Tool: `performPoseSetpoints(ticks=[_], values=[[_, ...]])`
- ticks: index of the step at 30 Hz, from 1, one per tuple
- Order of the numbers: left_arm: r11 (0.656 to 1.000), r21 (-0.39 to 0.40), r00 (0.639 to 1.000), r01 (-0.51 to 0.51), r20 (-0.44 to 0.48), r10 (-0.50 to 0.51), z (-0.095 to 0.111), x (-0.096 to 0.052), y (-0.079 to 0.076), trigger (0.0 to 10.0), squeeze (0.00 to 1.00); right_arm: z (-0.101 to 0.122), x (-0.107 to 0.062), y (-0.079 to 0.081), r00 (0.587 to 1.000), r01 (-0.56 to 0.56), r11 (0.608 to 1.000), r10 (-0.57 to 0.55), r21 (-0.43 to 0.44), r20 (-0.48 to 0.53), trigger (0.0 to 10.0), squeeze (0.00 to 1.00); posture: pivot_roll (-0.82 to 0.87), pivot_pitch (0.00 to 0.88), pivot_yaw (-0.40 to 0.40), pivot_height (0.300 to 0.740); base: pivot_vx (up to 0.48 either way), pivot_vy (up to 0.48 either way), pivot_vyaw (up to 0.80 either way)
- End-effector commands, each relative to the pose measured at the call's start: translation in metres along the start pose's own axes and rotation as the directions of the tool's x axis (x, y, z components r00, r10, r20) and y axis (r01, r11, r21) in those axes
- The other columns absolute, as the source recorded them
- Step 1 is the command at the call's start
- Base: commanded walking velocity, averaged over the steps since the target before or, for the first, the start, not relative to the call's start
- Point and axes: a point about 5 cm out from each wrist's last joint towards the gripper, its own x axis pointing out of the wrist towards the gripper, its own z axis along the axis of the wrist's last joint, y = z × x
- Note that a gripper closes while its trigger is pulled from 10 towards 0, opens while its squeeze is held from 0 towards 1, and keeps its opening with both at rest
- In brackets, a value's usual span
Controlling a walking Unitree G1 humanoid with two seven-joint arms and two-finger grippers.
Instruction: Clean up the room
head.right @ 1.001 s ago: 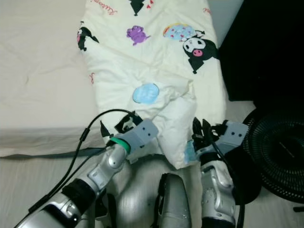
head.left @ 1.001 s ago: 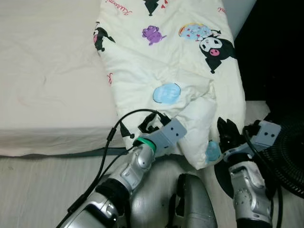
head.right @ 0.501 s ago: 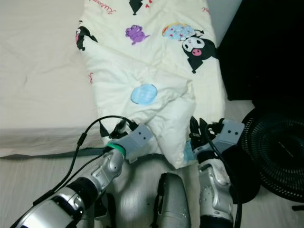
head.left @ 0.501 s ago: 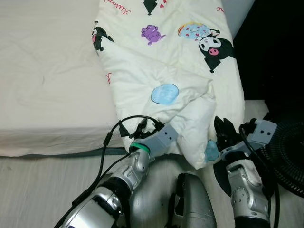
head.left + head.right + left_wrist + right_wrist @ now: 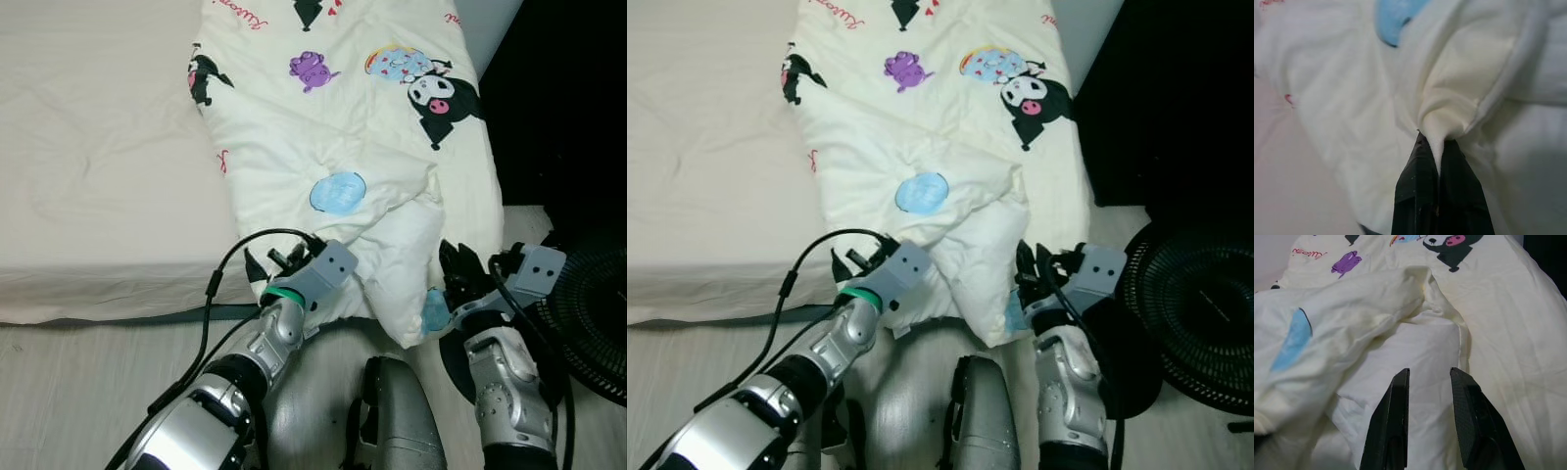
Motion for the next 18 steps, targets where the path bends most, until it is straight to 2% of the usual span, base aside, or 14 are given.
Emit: performPoseSetpoints(ticks=[1, 3, 5, 6, 7, 8, 10, 11, 14, 15, 16, 17, 18], values=[[0.999, -0.026, 0.999, -0.026, -0.026, 0.025, -0.011, 0.000, 0.012, 0.0, 0.00, -0.006, -0.004, -0.005, 1.000, 0.026, 1.000, -0.026, 0.005, -0.015, 10.0, 0.00, -0.04, 0.237, 0.095, 0.615, 0.000, 0.000, 0.00], [0.999, -0.031, 0.999, -0.038, -0.036, 0.037, -0.015, 0.000, 0.017, 0.0, 0.00, -0.006, -0.004, -0.005, 1.000, 0.027, 1.000, -0.026, 0.005, -0.015, 10.0, 0.00, -0.04, 0.237, 0.096, 0.615, 0.000, 0.000, 0.00], [0.995, -0.031, 0.992, -0.091, -0.092, 0.088, -0.034, -0.002, 0.039, 0.0, 0.00, -0.005, -0.003, -0.005, 1.000, 0.027, 1.000, -0.027, 0.003, -0.013, 10.0, 0.00, -0.04, 0.235, 0.097, 0.615, 0.000, 0.000, 0.00], [0.995, -0.031, 0.992, -0.091, -0.092, 0.088, -0.034, -0.002, 0.039, 0.0, 0.00, -0.005, -0.003, -0.005, 1.000, 0.027, 1.000, -0.027, 0.003, -0.013, 10.0, 0.00, -0.04, 0.235, 0.097, 0.615, 0.000, 0.000, 0.00], [0.991, -0.014, 0.982, -0.137, -0.136, 0.133, -0.051, -0.005, 0.058, 10.0, 0.00, -0.005, -0.003, -0.005, 1.000, 0.028, 1.000, -0.028, 0.001, -0.012, 10.0, 0.00, -0.03, 0.235, 0.095, 0.615, 0.000, 0.000, 0.00], [0.982, 0.022, 0.967, -0.189, -0.169, 0.190, -0.069, -0.012, 0.082, 10.0, 0.00, -0.004, -0.003, -0.006, 1.000, 0.029, 1.000, -0.029, -0.002, -0.012, 10.0, 0.00, -0.03, 0.235, 0.094, 0.615, 0.000, 0.000, 0.00], [0.965, 0.100, 0.945, -0.242, -0.202, 0.258, -0.095, -0.026, 0.117, 10.0, 0.00, -0.004, -0.002, -0.008, 0.999, 0.030, 1.000, -0.030, -0.007, -0.012, 10.0, 0.00, -0.02, 0.236, 0.093, 0.615, 0.000, 0.000, 0.00], [0.965, 0.100, 0.945, -0.242, -0.202, 0.258, -0.095, -0.026, 0.117, 10.0, 0.00, -0.004, -0.002, -0.008, 0.999, 0.030, 1.000, -0.030, -0.007, -0.012, 10.0, 0.00, -0.02, 0.236, 0.093, 0.615, 0.000, 0.000, 0.00], [0.936, 0.240, 0.913, -0.259, -0.255, 0.318, -0.134, -0.059, 0.164, 10.0, 0.00, -0.003, 0.000, -0.010, 0.999, 0.031, 0.999, -0.031, -0.012, -0.012, 10.0, 0.00, -0.01, 0.238, 0.093, 0.615, 0.000, 0.000, 0.00], [0.936, 0.240, 0.913, -0.259, -0.255, 0.318, -0.134, -0.059, 0.164, 10.0, 0.00, -0.003, 0.000, -0.010, 0.999, 0.031, 0.999, -0.031, -0.012, -0.012, 10.0, 0.00, -0.01, 0.238, 0.093, 0.615, 0.000, 0.000, 0.00], [0.922, 0.285, 0.890, -0.263, -0.296, 0.345, -0.150, -0.075, 0.178, 10.0, 0.00, -0.003, 0.001, -0.010, 0.999, 0.030, 0.999, -0.030, -0.013, -0.012, 10.0, 0.00, 0.00, 0.239, 0.097, 0.615, 0.000, 0.000, 0.00], [0.922, 0.285, 0.890, -0.263, -0.296, 0.345, -0.150, -0.075, 0.178, 10.0, 0.00, -0.003, 0.001, -0.010, 0.999, 0.030, 0.999, -0.030, -0.013, -0.012, 10.0, 0.00, 0.00, 0.239, 0.097, 0.615, 0.000, 0.000, 0.00], [0.916, 0.296, 0.842, -0.271, -0.389, 0.374, -0.172, -0.095, 0.189, 10.0, 0.00, -0.003, 0.001, -0.009, 0.999, 0.029, 0.999, -0.029, -0.013, -0.013, 10.0, 0.00, 0.00, 0.240, 0.098, 0.615, 0.000, 0.000, 0.00]])
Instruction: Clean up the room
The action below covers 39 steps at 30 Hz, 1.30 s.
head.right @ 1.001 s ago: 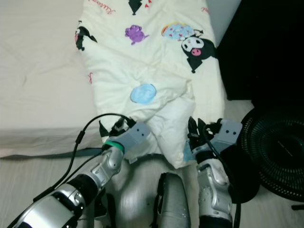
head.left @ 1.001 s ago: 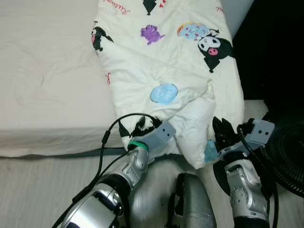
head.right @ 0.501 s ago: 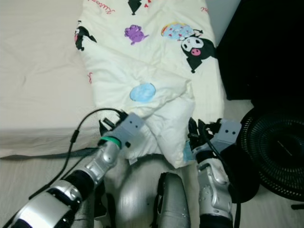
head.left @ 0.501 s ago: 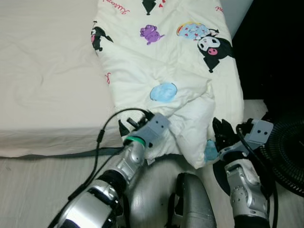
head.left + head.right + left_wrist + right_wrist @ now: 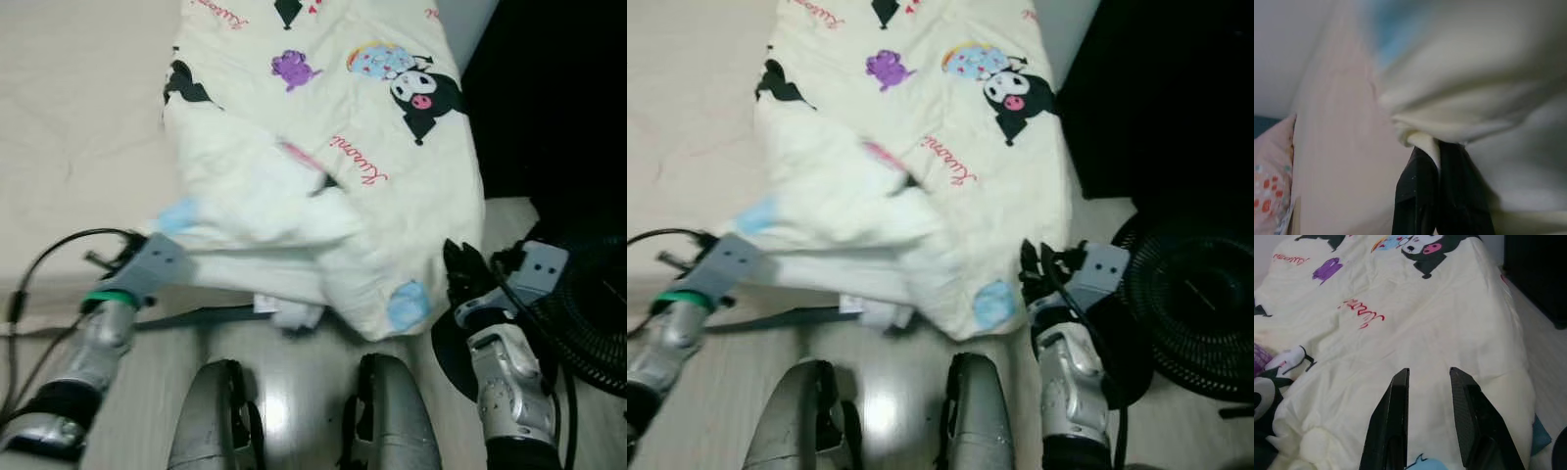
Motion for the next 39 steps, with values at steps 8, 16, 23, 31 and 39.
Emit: performPoseSetpoints(ticks=[8, 16, 23, 31, 39], values=[[0.977, -0.009, 0.872, 0.215, -0.448, -0.196, -0.107, -0.067, -0.026, 10.0, 0.00, -0.010, -0.006, -0.004, 0.999, 0.023, 1.000, -0.023, 0.003, -0.035, 10.0, 0.00, 0.00, 0.245, 0.086, 0.615, 0.000, 0.000, 0.00], [0.903, 0.174, 0.839, 0.393, -0.470, -0.274, -0.128, -0.091, -0.031, 10.0, 0.00, -0.010, -0.005, -0.007, 0.999, 0.024, 1.000, -0.024, -0.007, -0.036, 10.0, 0.00, 0.00, 0.244, 0.094, 0.615, 0.000, 0.000, 0.00], [0.839, 0.359, 0.860, 0.409, -0.458, -0.224, -0.140, -0.098, -0.019, 10.0, 1.00, -0.014, -0.004, -0.003, 0.999, 0.016, 1.000, -0.016, -0.007, -0.046, 10.0, 0.00, 0.01, 0.243, 0.097, 0.615, 0.000, 0.000, 0.00], [0.939, 0.304, 0.885, 0.159, -0.465, 0.001, -0.151, -0.117, 0.007, 10.0, 0.00, -0.037, 0.001, 0.010, 0.983, -0.059, 0.996, 0.068, 0.062, -0.168, 10.0, 0.00, 0.04, 0.260, 0.096, 0.615, 0.000, 0.000, 0.00], [0.982, 0.186, 0.825, 0.015, -0.557, 0.093, -0.158, -0.144, 0.011, 10.0, 0.00, -0.051, 0.006, 0.014, 0.969, -0.068, 0.995, 0.084, 0.075, -0.231, 10.0, 0.00, 0.07, 0.272, 0.091, 0.615, 0.000, 0.000, 0.00]])
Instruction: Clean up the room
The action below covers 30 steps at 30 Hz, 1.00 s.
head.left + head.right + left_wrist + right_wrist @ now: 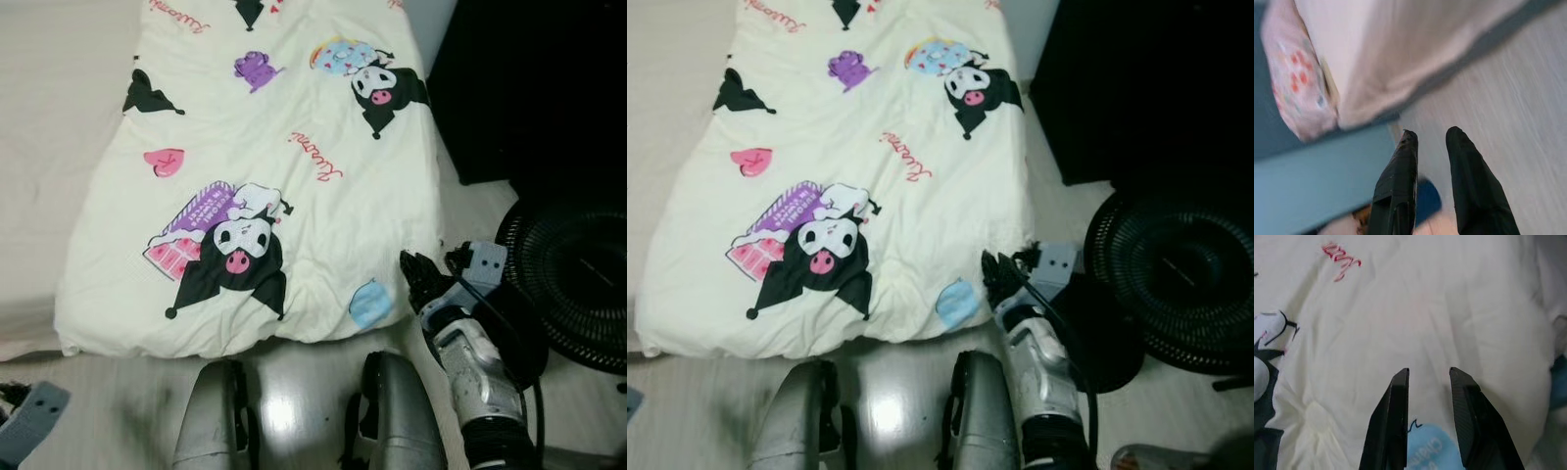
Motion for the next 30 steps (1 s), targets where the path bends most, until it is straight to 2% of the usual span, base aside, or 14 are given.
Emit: performPoseSetpoints(ticks=[1, 2, 4, 6, 7, 8, 13, 14, 16, 20, 27, 28, 29, 30], values=[[1.000, -0.022, 0.999, -0.004, -0.045, 0.003, -0.009, -0.006, -0.001, 10.0, 0.00, -0.009, -0.002, -0.003, 0.999, 0.008, 1.000, -0.008, -0.006, -0.041, 10.0, 0.00, 0.07, 0.275, 0.090, 0.615, 0.000, 0.000, 0.00], [0.995, -0.085, 0.999, -0.045, -0.028, 0.043, 0.001, -0.004, 0.003, 10.0, 0.00, -0.011, 0.001, -0.006, 0.998, 0.029, 1.000, -0.029, -0.008, -0.060, 10.0, 0.00, 0.08, 0.281, 0.086, 0.615, 0.000, 0.000, 0.00], [0.988, -0.137, 0.997, -0.077, -0.007, 0.077, 0.011, -0.001, 0.007, 10.0, 0.00, -0.013, 0.003, -0.008, 0.996, 0.049, 0.999, -0.050, -0.013, -0.075, 10.0, 0.00, 0.08, 0.281, 0.086, 0.615, 0.000, 0.000, 0.00], [0.963, -0.244, 0.975, -0.117, 0.157, 0.158, 0.069, 0.014, 0.026, 10.0, 0.00, -0.013, 0.002, -0.020, 0.990, 0.113, 0.993, -0.115, -0.034, -0.077, 10.0, 0.00, 0.09, 0.283, 0.086, 0.615, 0.000, 0.000, 0.00], [0.963, -0.244, 0.975, -0.117, 0.157, 0.158, 0.069, 0.014, 0.026, 10.0, 0.00, -0.013, 0.002, -0.020, 0.990, 0.113, 0.993, -0.115, -0.034, -0.077, 10.0, 0.00, 0.09, 0.283, 0.086, 0.615, 0.000, 0.000, 0.00], [0.957, -0.266, 0.965, -0.119, 0.194, 0.174, 0.087, 0.016, 0.033, 10.0, 0.00, -0.013, 0.001, -0.022, 0.991, 0.116, 0.993, -0.118, -0.020, -0.066, 10.0, 1.00, 0.08, 0.285, 0.102, 0.615, 0.000, 0.000, 0.00], [0.930, -0.360, 0.915, -0.076, 0.345, 0.208, 0.166, 0.016, 0.051, 10.0, 0.00, -0.012, -0.008, -0.042, 0.969, 0.241, 0.969, -0.243, -0.050, -0.036, 10.0, 1.00, 0.07, 0.296, 0.129, 0.615, 0.000, 0.000, 0.00], [0.930, -0.360, 0.915, -0.076, 0.345, 0.208, 0.166, 0.016, 0.051, 10.0, 0.00, -0.012, -0.008, -0.042, 0.969, 0.241, 0.969, -0.243, -0.050, -0.036, 10.0, 1.00, 0.07, 0.296, 0.129, 0.615, 0.000, 0.000, 0.00], [0.924, -0.377, 0.895, -0.063, 0.388, 0.219, 0.186, 0.014, 0.055, 10.0, 0.00, -0.011, -0.013, -0.051, 0.946, 0.316, 0.934, -0.323, -0.167, -0.016, 10.0, 1.00, 0.07, 0.299, 0.137, 0.615, 0.000, 0.000, 0.00], [0.921, -0.388, 0.881, -0.044, 0.420, 0.219, 0.201, 0.011, 0.057, 10.0, 0.00, -0.007, -0.017, -0.060, 0.924, 0.377, 0.895, -0.380, -0.238, 0.036, 10.0, 1.00, 0.07, 0.307, 0.152, 0.615, 0.000, 0.000, 0.00], [0.924, -0.381, 0.886, -0.027, 0.419, 0.199, 0.204, 0.006, 0.057, 10.0, 0.00, -0.005, -0.015, -0.062, 0.949, 0.315, 0.930, -0.313, -0.190, 0.043, 10.0, 1.00, 0.09, 0.322, 0.179, 0.615, 0.000, 0.000, 0.00], [0.926, -0.378, 0.887, -0.025, 0.418, 0.194, 0.204, 0.005, 0.057, 10.0, 0.00, -0.004, -0.014, -0.062, 0.951, 0.308, 0.931, -0.305, -0.194, 0.044, 10.0, 0.83, 0.09, 0.323, 0.183, 0.615, 0.000, 0.000, 0.00], [0.928, -0.373, 0.888, -0.023, 0.419, 0.191, 0.203, 0.004, 0.057, 10.0, 0.00, -0.001, -0.010, -0.061, 0.955, 0.295, 0.930, -0.294, -0.220, 0.040, 10.0, 0.00, 0.10, 0.325, 0.191, 0.615, 0.000, 0.000, 0.00], [0.929, -0.370, 0.888, -0.022, 0.420, 0.188, 0.202, 0.004, 0.057, 10.0, 0.00, 0.001, -0.008, -0.060, 0.957, 0.287, 0.927, -0.287, -0.240, 0.038, 10.0, 0.00, 0.10, 0.325, 0.191, 0.615, 0.000, 0.000, 0.00]])
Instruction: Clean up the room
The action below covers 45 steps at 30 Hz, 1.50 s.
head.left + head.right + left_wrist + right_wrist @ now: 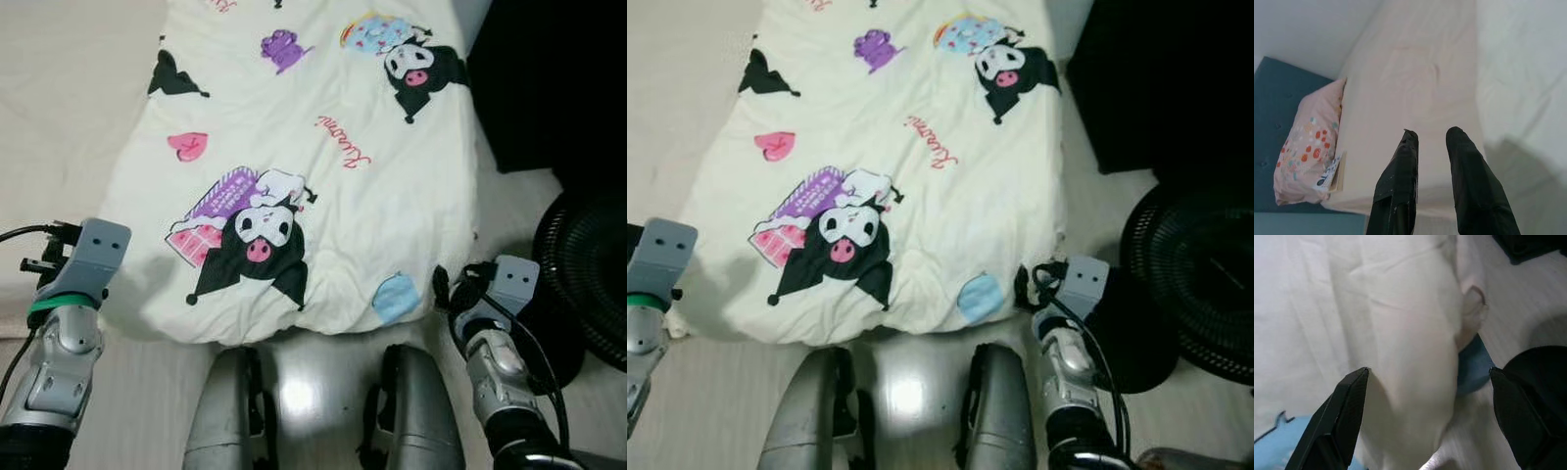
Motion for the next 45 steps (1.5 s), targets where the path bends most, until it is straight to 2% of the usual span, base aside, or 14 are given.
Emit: performPoseSetpoints(ticks=[1, 3, 5, 8, 10, 15, 16, 17, 18, 29, 39, 45], values=[[1.000, 0.023, 0.999, 0.015, -0.038, -0.014, -0.010, -0.005, 0.000, 10.0, 0.00, -0.007, -0.002, 0.000, 1.000, -0.010, 0.999, 0.009, -0.031, -0.029, 10.0, 0.00, 0.10, 0.325, 0.191, 0.615, 0.000, 0.000, 0.00], [0.999, 0.027, 0.999, 0.016, -0.038, -0.015, -0.011, -0.005, 0.002, 10.0, 0.00, -0.004, 0.001, -0.002, 1.000, 0.001, 0.998, -0.003, -0.056, -0.030, 10.0, 0.00, 0.12, 0.325, 0.197, 0.615, 0.000, 0.000, 0.00], [0.999, 0.033, 0.999, 0.016, -0.040, -0.015, -0.012, -0.005, 0.004, 10.0, 0.00, 0.000, 0.004, -0.006, 0.999, 0.024, 0.992, -0.028, -0.120, -0.031, 10.0, 0.00, 0.12, 0.325, 0.201, 0.615, 0.000, 0.000, 0.00], [0.999, 0.034, 0.999, 0.016, -0.040, -0.015, -0.013, -0.005, 0.005, 10.0, 0.00, 0.001, 0.004, -0.007, 0.999, 0.029, 0.990, -0.033, -0.137, -0.030, 10.0, 0.00, 0.13, 0.325, 0.202, 0.615, 0.000, 0.000, 0.00], [0.999, 0.040, 0.999, 0.020, -0.044, -0.018, -0.013, -0.005, 0.006, 10.0, 0.00, 0.004, 0.007, -0.014, 0.997, 0.046, 0.981, -0.057, -0.187, -0.051, 10.0, 0.00, 0.14, 0.325, 0.205, 0.615, 0.000, 0.000, 0.00], [0.999, 0.042, 0.999, 0.023, -0.049, -0.021, -0.012, -0.007, 0.007, 10.0, 0.00, 0.007, 0.010, -0.021, 0.995, 0.052, 0.989, -0.063, -0.138, -0.073, 10.0, 0.00, 0.16, 0.326, 0.209, 0.615, 0.000, 0.000, 0.00], [0.999, 0.043, 0.998, 0.023, -0.051, -0.021, -0.012, -0.007, 0.008, 10.0, 0.00, 0.009, 0.011, -0.024, 0.995, 0.054, 0.992, -0.063, -0.115, -0.079, 3.2, 0.00, 0.16, 0.327, 0.212, 0.615, 0.000, 0.000, 0.00], [0.999, 0.043, 0.998, 0.023, -0.051, -0.021, -0.012, -0.007, 0.008, 10.0, 0.00, 0.009, 0.011, -0.024, 0.995, 0.054, 0.992, -0.063, -0.115, -0.079, 3.2, 0.00, 0.16, 0.327, 0.212, 0.615, 0.000, 0.000, 0.00], [0.999, 0.045, 0.998, 0.022, -0.052, -0.020, -0.012, -0.008, 0.009, 10.0, 0.00, 0.010, 0.012, -0.025, 0.994, 0.055, 0.993, -0.064, -0.107, -0.083, 0.0, 0.00, 0.17, 0.327, 0.212, 0.615, 0.000, 0.000, 0.00], [0.998, 0.053, 0.998, 0.014, -0.065, -0.010, -0.015, -0.008, 0.015, 10.0, 0.00, 0.013, 0.015, -0.026, 0.993, -0.023, 1.000, 0.025, 0.017, -0.113, 0.0, 0.00, 0.18, 0.326, 0.217, 0.615, 0.000, 0.000, 0.00], [0.998, 0.053, 0.997, 0.017, -0.073, -0.013, -0.014, -0.008, 0.015, 10.0, 0.00, 0.013, 0.014, -0.031, 0.991, -0.040, 0.999, 0.042, 0.020, -0.125, 0.0, 0.00, 0.18, 0.326, 0.221, 0.615, 0.000, 0.000, 0.00], [0.999, 0.051, 0.997, 0.017, -0.078, -0.013, -0.014, -0.008, 0.013, 10.0, 0.00, 0.015, 0.013, -0.036, 0.992, -0.009, 1.000, 0.009, -0.001, -0.126, 0.0, 0.00, 0.17, 0.323, 0.213, 0.615, 0.000, 0.000, 0.00]])
